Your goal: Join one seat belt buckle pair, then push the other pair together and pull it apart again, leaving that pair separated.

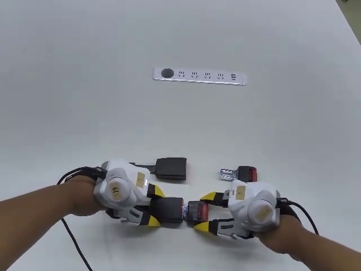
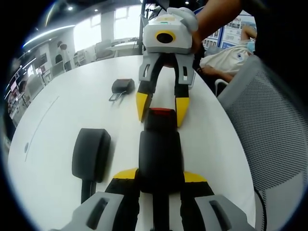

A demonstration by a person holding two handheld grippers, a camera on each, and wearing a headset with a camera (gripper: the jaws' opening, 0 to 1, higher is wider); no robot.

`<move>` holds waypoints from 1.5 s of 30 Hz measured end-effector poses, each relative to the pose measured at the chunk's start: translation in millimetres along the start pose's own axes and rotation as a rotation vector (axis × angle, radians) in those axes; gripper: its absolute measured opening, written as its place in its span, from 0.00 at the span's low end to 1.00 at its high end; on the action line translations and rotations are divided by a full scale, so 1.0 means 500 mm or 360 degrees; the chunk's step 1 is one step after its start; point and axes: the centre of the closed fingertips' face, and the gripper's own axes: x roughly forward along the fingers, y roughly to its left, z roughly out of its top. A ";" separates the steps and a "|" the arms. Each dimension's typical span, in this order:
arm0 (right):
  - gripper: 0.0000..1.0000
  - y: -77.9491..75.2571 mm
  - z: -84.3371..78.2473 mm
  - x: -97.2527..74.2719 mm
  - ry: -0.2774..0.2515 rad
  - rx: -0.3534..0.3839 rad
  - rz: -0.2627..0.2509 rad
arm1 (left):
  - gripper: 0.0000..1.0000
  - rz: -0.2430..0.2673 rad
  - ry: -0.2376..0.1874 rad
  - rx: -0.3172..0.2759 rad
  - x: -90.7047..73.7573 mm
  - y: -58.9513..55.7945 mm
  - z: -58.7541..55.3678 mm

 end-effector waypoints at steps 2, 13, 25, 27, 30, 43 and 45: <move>0.32 0.000 0.000 -0.001 -0.0004 0.0005 -0.0002 | 0.32 0.0003 -0.0002 -0.0001 0.000 0.000 0.001; 0.33 0.003 0.004 -0.002 -0.0016 0.0001 -0.0010 | 0.33 0.0006 0.0029 0.0015 0.003 -0.003 0.005; 0.35 0.003 -0.002 -0.001 0.0019 -0.0019 -0.0027 | 0.33 0.0048 0.0111 0.0024 0.007 -0.005 0.003; 0.35 0.002 -0.005 0.000 0.0024 -0.0021 -0.0027 | 0.34 0.0068 0.0111 0.0005 0.008 -0.006 0.003; 0.35 0.005 -0.008 -0.001 0.0060 -0.0066 -0.0033 | 0.34 0.0097 0.0113 -0.0004 0.009 -0.008 0.006; 0.63 -0.008 -0.001 -0.004 0.0008 0.0039 -0.0108 | 0.71 0.0244 0.0190 -0.0065 -0.005 -0.031 -0.001; 0.64 -0.004 0.007 -0.012 -0.0008 0.0047 -0.0114 | 0.70 0.0262 0.0142 -0.0112 -0.011 -0.032 0.009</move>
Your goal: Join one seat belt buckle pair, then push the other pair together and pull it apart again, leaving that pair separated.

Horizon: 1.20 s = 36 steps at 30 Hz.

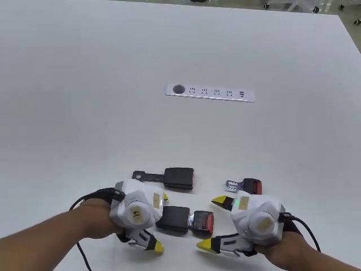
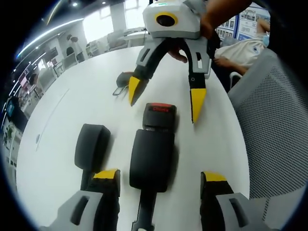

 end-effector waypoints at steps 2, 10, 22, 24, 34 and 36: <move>0.64 -0.004 -0.002 -0.005 0.0003 -0.0013 -0.0018 | 0.71 0.0023 -0.0011 -0.0017 -0.009 0.004 0.004; 0.66 -0.032 0.021 -0.043 -0.0110 0.0046 -0.0090 | 0.74 0.0104 -0.0050 -0.0102 -0.045 0.032 0.021; 0.66 -0.113 0.012 -0.130 -0.0124 0.0037 -0.0182 | 0.77 0.0160 -0.0093 -0.0120 -0.072 0.092 0.029; 0.66 -0.132 0.003 -0.139 -0.0117 0.0042 -0.0193 | 0.77 0.0160 -0.0095 -0.0125 -0.074 0.102 0.029; 0.72 -0.205 -0.029 -0.162 -0.0043 0.0080 -0.0170 | 0.77 0.0192 -0.0101 -0.0131 -0.075 0.168 0.025; 0.73 -0.209 -0.032 -0.163 -0.0035 0.0094 -0.0153 | 0.76 0.0189 -0.0118 -0.0139 -0.073 0.181 0.030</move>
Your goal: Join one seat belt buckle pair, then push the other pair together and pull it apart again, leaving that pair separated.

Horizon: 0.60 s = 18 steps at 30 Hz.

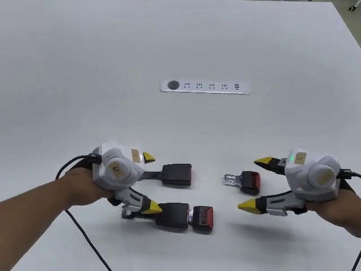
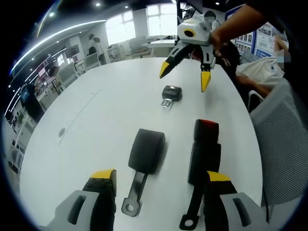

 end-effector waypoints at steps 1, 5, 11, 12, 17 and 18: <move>0.73 -0.003 -0.004 0.002 0.0007 0.0017 0.0014 | 0.77 0.0001 -0.0002 -0.0002 0.002 0.005 0.002; 0.74 -0.005 -0.011 0.004 0.0035 0.0021 0.0025 | 0.77 -0.0012 -0.0046 -0.0031 0.012 0.023 0.012; 0.75 -0.029 -0.031 0.013 0.0053 0.0096 0.0070 | 0.77 -0.0051 -0.0065 -0.0053 0.036 0.037 0.019; 0.75 -0.027 -0.031 0.015 0.0044 0.0133 0.0093 | 0.77 -0.0060 -0.0068 -0.0050 0.039 0.037 0.020; 0.73 -0.026 -0.045 0.032 0.0086 0.0118 0.0112 | 0.69 -0.0122 -0.0075 -0.0043 0.061 0.032 0.031; 0.72 -0.026 -0.048 0.034 0.0090 0.0119 0.0118 | 0.69 -0.0129 -0.0074 -0.0041 0.065 0.032 0.031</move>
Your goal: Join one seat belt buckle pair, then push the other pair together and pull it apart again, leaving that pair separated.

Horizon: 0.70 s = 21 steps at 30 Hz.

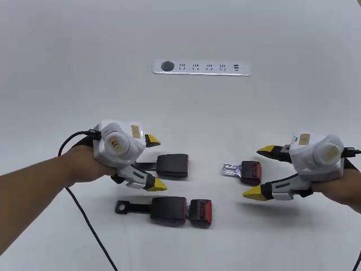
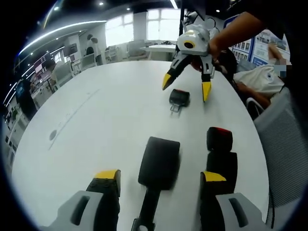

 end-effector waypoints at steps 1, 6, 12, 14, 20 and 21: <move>0.71 0.004 -0.001 -0.001 0.0008 -0.0001 0.0006 | 0.70 -0.0010 -0.0001 0.0008 0.006 0.001 0.001; 0.70 0.001 -0.015 0.006 0.0044 -0.0009 0.0036 | 0.69 -0.0053 0.0004 0.0026 0.024 -0.003 -0.002; 0.60 -0.003 -0.022 0.008 0.0054 -0.0030 0.0056 | 0.59 -0.0094 0.0040 0.0014 0.035 -0.007 -0.024; 0.58 0.000 -0.022 0.009 0.0059 -0.0056 0.0059 | 0.49 -0.0079 0.0037 0.0094 0.035 -0.007 -0.023; 0.50 0.005 -0.023 0.019 0.0072 -0.0110 0.0111 | 0.44 -0.0094 0.0027 0.0063 0.035 -0.005 -0.018; 0.49 0.006 -0.024 0.021 0.0084 -0.0132 0.0110 | 0.44 -0.0101 0.0028 0.0078 0.037 -0.007 -0.016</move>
